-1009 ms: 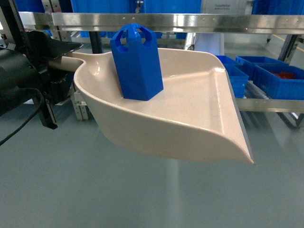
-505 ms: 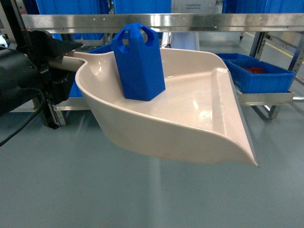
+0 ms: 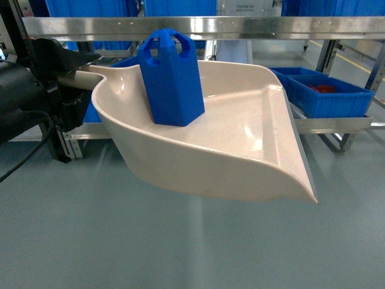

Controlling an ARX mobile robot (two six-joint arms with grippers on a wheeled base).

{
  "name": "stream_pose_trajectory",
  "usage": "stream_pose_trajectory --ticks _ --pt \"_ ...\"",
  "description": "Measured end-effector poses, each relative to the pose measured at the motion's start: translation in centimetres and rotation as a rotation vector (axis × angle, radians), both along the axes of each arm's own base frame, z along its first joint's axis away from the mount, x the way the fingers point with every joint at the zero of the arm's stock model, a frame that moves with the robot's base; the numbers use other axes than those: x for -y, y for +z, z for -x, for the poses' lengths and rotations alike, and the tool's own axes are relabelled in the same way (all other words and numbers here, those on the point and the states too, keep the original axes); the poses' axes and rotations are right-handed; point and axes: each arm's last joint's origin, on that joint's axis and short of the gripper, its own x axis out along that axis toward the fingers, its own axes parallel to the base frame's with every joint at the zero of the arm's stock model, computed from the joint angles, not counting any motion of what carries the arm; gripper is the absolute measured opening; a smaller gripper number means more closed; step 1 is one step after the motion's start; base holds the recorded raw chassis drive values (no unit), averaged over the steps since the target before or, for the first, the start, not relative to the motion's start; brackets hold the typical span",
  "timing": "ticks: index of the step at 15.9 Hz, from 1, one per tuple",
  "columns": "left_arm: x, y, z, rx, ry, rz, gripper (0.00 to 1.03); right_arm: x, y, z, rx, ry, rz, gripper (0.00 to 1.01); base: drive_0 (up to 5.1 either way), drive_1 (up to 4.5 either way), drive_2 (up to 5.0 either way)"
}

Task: Place part in tray to right shelf

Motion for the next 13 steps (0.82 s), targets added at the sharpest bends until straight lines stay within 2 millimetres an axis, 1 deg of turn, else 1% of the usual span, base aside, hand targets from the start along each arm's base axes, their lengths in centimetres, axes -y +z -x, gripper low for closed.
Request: stream_pose_trajectory --ticks 13 --pt "-0.02 -0.01 -0.01 -0.001 0.001 -0.001 0.14 0.00 -0.02 0.00 -0.002 0.000 0.001 0.98 0.0 0.00 0.0"
